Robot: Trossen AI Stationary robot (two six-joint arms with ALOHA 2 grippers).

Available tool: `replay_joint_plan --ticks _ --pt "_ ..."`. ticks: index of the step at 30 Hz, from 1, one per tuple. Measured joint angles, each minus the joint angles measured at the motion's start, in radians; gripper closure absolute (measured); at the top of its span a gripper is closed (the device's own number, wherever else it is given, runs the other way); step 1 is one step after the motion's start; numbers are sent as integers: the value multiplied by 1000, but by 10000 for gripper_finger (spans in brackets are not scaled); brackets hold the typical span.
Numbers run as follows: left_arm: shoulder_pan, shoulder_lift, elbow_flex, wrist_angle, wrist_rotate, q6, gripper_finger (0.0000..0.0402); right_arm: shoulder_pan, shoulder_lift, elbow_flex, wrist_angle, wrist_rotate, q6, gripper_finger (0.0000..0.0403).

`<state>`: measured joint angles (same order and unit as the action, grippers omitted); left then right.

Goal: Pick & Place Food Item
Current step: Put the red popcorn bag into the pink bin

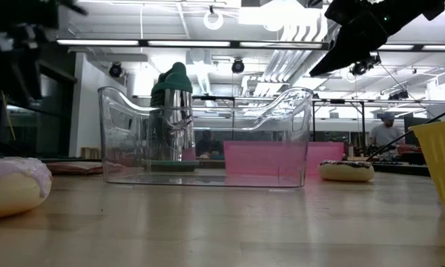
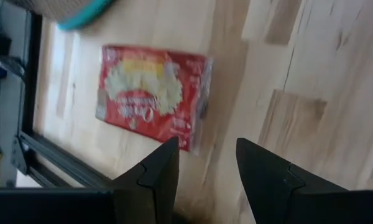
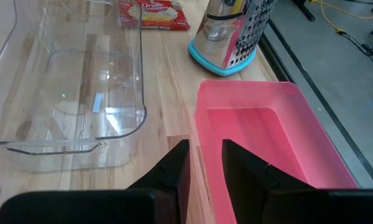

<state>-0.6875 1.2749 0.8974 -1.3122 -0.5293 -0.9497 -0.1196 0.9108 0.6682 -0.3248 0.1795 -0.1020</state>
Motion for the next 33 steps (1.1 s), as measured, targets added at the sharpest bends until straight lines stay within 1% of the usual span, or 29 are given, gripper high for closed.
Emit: replay_joint_plan --ticks 3,7,11,17,20,24,29,33 --pt "-44 21 -55 50 -9 -49 249 0 0 0 0 0 0 321" --pt "-127 22 -138 122 -72 -112 249 0 0 0 0 0 0 321" --pt "-190 25 -194 163 -124 -153 249 0 0 0 0 0 0 321" --pt "-234 25 -260 221 -131 -195 249 0 0 0 0 0 0 321" --pt "-239 25 -291 257 -130 -203 249 0 0 0 0 0 0 321" --pt "-219 25 -313 295 -128 -197 249 0 0 0 0 0 0 321" --pt "-161 30 -336 352 -126 -128 249 0 0 0 0 0 0 321" --pt "-103 47 -345 398 -100 -59 249 0 0 0 0 0 0 321"
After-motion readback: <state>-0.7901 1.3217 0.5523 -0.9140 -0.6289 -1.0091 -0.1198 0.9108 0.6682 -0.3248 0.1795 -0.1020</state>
